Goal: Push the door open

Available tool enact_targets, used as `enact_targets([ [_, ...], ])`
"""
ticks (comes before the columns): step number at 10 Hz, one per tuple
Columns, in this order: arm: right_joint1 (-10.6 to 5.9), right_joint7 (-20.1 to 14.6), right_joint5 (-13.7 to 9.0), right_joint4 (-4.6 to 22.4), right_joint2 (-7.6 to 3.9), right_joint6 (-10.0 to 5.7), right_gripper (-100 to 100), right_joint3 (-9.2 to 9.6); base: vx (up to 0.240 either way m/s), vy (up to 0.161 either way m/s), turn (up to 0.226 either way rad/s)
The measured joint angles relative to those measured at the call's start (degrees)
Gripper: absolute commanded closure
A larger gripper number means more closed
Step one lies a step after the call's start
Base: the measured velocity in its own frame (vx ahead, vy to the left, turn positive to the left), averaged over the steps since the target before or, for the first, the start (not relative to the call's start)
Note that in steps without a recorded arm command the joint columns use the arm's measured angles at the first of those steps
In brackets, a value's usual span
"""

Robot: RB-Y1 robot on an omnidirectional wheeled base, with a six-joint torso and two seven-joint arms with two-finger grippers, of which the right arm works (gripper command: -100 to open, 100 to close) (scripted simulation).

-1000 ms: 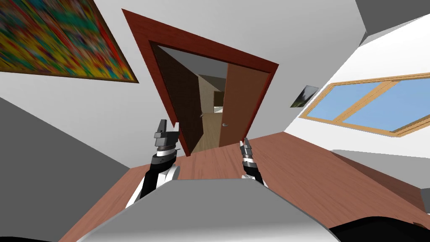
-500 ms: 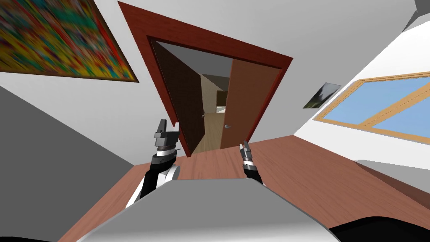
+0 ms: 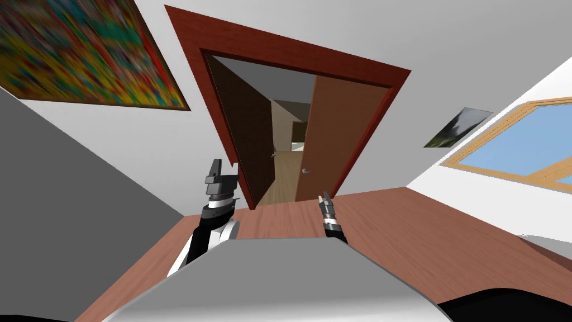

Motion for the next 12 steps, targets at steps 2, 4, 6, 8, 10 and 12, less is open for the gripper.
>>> enact_targets([
  [2, -0.12, -0.34, -0.54, 2.31, -0.59, -1.03, -100, 0.32, 0.109, -0.041, 0.136],
  [4, -0.11, -0.97, -1.39, 5.19, -1.59, -2.22, -100, 0.67, 0.111, -0.046, 0.105],
  [6, 0.30, -1.29, -2.04, 7.31, -2.18, -3.22, -100, 1.17, 0.118, -0.061, 0.104],
  [8, -0.26, -1.50, -2.50, 9.18, -2.58, -3.68, -100, 1.30, 0.071, -0.029, 0.079],
  [10, -0.29, -1.68, -2.94, 11.01, -2.93, -4.39, -100, 1.64, 0.086, -0.046, 0.102],
  [12, -0.25, -2.13, -3.47, 13.05, -3.58, -5.38, -100, 1.89, 0.087, -0.040, 0.090],
])
